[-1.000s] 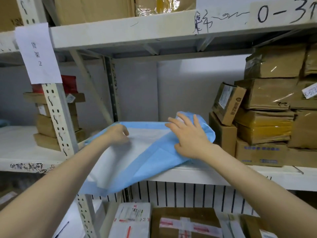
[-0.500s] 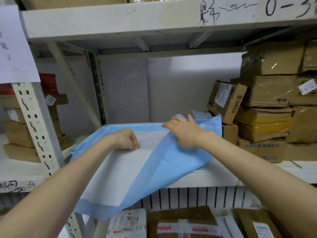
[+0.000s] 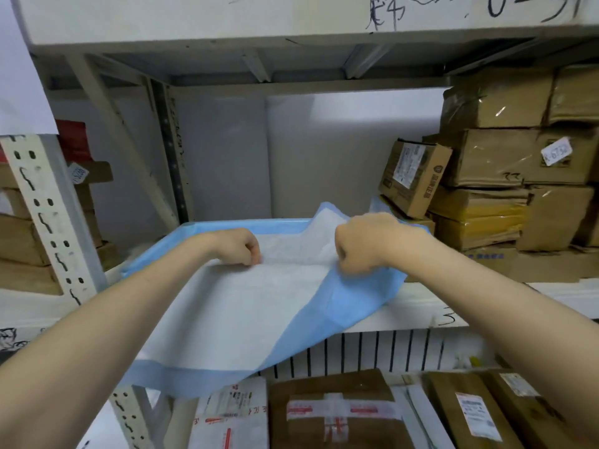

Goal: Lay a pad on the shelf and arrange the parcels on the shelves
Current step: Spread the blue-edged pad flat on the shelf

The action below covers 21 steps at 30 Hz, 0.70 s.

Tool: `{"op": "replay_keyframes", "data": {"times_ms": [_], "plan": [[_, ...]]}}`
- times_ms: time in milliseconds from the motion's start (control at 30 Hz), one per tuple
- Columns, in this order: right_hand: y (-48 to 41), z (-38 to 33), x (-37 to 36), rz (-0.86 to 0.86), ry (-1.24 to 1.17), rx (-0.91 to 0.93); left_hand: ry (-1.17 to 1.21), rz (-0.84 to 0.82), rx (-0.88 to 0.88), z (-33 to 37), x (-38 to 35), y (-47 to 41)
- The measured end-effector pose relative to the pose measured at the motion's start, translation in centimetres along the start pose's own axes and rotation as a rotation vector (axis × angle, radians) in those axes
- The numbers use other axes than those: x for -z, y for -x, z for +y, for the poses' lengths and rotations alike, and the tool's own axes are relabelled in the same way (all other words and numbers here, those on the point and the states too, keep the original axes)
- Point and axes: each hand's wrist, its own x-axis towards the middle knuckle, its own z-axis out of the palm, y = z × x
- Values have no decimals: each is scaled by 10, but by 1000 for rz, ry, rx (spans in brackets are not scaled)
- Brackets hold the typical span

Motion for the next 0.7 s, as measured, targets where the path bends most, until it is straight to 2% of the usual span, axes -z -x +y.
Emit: {"op": "replay_keyframes", "data": {"times_ms": [67,100,133,167,233,300,333,367,500,533,633,700], "plan": [[15,-1,6,-418,-141,30,-63,-48,-14,7,5,1],[20,0,5,-557,-215,44,-101,-44,-12,11,5,2],[23,1,4,-622,-287,51,-126,-19,-11,15,4,2],[23,3,2,-611,-337,47,-140,25,-11,17,3,3],[18,5,-3,-421,-328,29,-177,116,-3,20,0,4],[9,9,-14,-124,-121,-11,-237,148,15,22,-3,6],[6,11,-20,-34,-15,-40,-271,143,24,23,-4,6],[3,13,-27,-30,50,-66,-294,132,32,24,-6,7],[-3,27,-47,-372,47,-96,-318,146,70,17,-11,9],[-5,30,-52,-365,8,-92,-314,174,87,13,-9,9],[-16,36,-64,-164,-216,-55,-297,256,148,4,-1,12],[-24,36,-66,-78,-240,-16,-276,265,169,2,4,12]]}}
